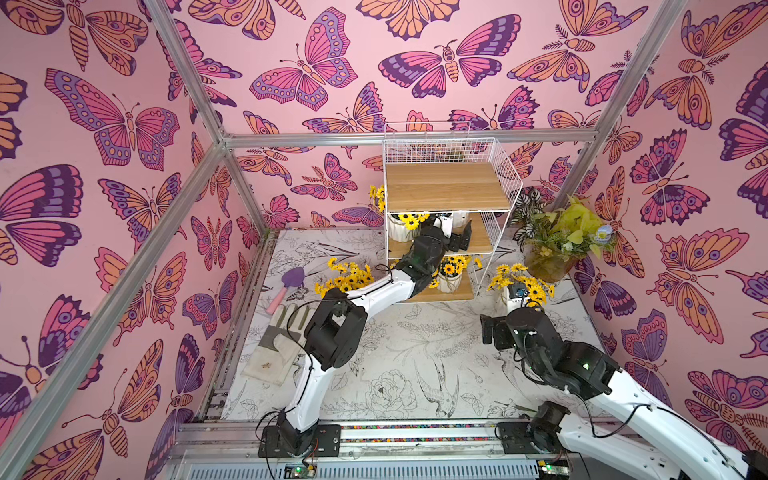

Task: Take the sunflower pots off the shelves
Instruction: Pick up the sunflower pot from the shelf.

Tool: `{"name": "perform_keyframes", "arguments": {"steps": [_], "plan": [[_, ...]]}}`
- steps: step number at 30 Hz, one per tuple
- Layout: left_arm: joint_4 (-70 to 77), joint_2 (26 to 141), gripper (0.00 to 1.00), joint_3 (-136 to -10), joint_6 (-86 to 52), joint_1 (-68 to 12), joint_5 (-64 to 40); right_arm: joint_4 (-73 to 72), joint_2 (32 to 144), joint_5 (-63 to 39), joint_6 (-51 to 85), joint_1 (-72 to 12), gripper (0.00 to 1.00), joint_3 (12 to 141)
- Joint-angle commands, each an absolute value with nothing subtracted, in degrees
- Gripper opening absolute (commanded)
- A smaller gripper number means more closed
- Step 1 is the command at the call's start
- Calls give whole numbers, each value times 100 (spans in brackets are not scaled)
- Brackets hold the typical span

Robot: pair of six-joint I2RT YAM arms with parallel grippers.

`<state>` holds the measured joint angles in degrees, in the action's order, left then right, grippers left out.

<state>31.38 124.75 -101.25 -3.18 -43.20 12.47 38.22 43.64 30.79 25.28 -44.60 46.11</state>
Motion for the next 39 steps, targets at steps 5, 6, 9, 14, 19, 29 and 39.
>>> {"name": "perform_keyframes", "arguments": {"steps": [5, 6, 9, 14, 19, 29, 39], "plan": [[2162, 13261, 100, -10490, -588, -4236, 1211, 3769, 4402, 3075, 2517, -4417, 99, 4523], [2155, 13291, 100, -10532, -615, -4237, 1189, 3781, 4416, 3075, 2496, -4415, 99, 4544], [2121, 13417, 100, -10737, -653, -4236, 1131, 3775, 4397, 3037, 2494, -4418, 99, 4566], [1986, 13680, 100, -11127, -684, -4236, 1076, 3796, 4386, 3000, 2573, -4414, 99, 4570], [1897, 13899, 100, -11460, -616, -4236, 1108, 3810, 4392, 2953, 2612, -4419, 99, 4553], [1625, 14248, 100, -11960, -489, -4245, 1020, 3780, 4436, 2865, 2634, -4412, 99, 4526], [1686, 14162, 68, -11808, -517, -4245, 726, 3782, 4439, 2883, 2605, -4412, 99, 4553]]}}
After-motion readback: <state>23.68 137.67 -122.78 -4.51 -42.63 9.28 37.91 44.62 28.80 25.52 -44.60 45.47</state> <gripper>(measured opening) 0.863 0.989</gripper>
